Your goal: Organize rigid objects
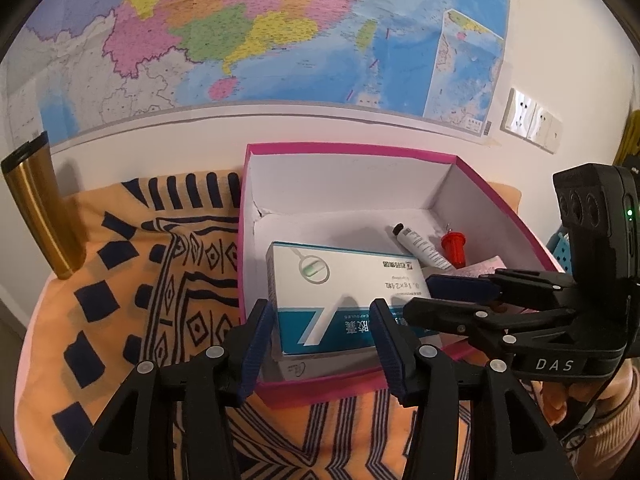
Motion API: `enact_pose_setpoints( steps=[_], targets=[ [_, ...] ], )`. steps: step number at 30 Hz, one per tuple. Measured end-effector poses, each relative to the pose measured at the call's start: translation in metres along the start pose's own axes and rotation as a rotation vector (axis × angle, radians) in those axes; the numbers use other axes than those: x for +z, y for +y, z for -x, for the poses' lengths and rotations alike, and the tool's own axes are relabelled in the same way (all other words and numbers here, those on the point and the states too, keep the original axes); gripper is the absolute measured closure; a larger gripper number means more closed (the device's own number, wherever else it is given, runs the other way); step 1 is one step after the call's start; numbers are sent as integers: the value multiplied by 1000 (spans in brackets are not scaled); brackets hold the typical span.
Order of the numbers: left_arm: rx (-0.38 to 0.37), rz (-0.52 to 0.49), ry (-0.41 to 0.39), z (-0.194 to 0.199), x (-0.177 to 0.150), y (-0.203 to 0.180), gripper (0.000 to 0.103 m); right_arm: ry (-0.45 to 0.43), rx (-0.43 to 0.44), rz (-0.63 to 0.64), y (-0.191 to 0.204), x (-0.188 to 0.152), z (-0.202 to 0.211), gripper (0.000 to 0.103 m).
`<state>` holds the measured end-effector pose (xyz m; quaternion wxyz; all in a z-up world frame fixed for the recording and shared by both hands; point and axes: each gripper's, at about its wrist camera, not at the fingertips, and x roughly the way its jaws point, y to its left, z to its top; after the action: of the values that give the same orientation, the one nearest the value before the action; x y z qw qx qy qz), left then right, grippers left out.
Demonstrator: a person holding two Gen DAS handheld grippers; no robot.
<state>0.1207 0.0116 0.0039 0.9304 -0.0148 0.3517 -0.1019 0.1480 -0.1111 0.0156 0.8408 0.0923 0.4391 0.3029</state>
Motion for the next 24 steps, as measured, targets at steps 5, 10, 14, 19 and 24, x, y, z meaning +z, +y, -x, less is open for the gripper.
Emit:
enact_pose_setpoints(
  steps=[5, 10, 14, 19, 24],
  targets=[
    [28, -12, -22, 5, -2, -5, 45, -2, 0, 3, -1, 0, 0, 58],
    [28, -22, -52, 15, -4, -9, 38, -10, 1, 3, -1, -2, 6, 58],
    [7, -22, -93, 29, -11, -16, 29, -30, -1, 8, 1, -7, 17, 57],
    [-17, -30, -153, 49, -22, -30, 13, -105, -44, 40, 8, -20, 46, 39],
    [-39, -18, -176, 59, -38, -43, 0, -195, -128, 83, 19, -47, 80, 13]
  ],
)
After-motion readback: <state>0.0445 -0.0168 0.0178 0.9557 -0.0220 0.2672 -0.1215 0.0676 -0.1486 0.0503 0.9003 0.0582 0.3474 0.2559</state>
